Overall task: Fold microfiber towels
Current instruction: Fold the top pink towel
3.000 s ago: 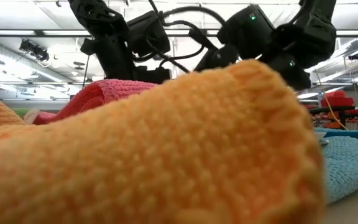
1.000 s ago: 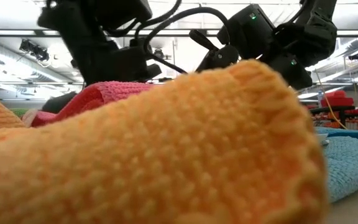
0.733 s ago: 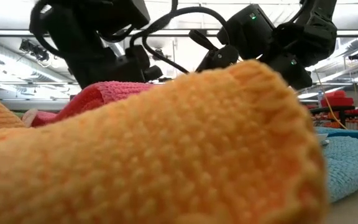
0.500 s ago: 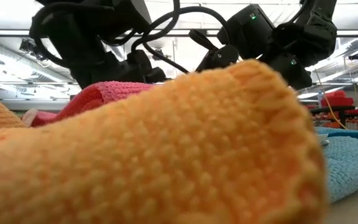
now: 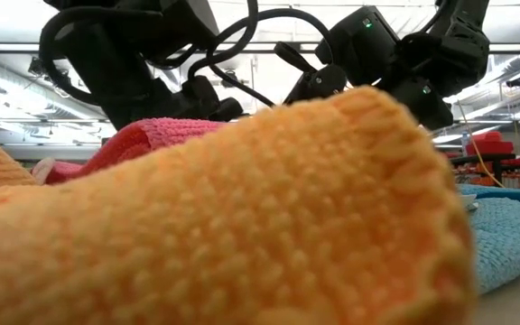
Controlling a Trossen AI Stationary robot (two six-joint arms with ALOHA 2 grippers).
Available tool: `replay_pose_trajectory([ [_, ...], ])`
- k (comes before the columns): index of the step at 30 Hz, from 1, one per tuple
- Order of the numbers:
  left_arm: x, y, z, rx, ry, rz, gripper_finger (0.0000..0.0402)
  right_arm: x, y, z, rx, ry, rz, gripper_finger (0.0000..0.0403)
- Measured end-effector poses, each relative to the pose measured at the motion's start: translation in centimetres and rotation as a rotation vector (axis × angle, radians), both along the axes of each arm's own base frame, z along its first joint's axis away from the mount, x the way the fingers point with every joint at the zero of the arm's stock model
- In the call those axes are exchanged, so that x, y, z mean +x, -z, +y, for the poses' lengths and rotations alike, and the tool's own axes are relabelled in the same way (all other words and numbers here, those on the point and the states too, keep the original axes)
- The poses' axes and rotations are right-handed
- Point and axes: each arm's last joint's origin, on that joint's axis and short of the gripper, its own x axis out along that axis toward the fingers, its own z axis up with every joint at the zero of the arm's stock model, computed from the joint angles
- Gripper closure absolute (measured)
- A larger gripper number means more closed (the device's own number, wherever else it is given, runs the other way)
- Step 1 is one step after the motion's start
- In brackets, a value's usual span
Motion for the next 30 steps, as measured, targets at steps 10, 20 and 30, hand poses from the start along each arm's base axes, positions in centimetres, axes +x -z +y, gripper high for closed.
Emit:
replay_pose_trajectory([
  [10,-0.2,0.1,-0.5,-0.06,-0.018,-0.007,0.0325,0.0,-0.7,0.1,0.006,-0.002,-0.022,0.0226],
  [20,-0.1,0.1,-0.8,-0.116,-0.017,-0.013,0.0369,-0.6,-3.0,0.0,0.004,-0.003,-0.017,0.0226],
  [30,-0.6,-1.3,-1.1,-0.259,0.021,0.005,0.0389,-2.2,-5.8,-0.4,-0.016,0.007,0.042,0.0226],
])
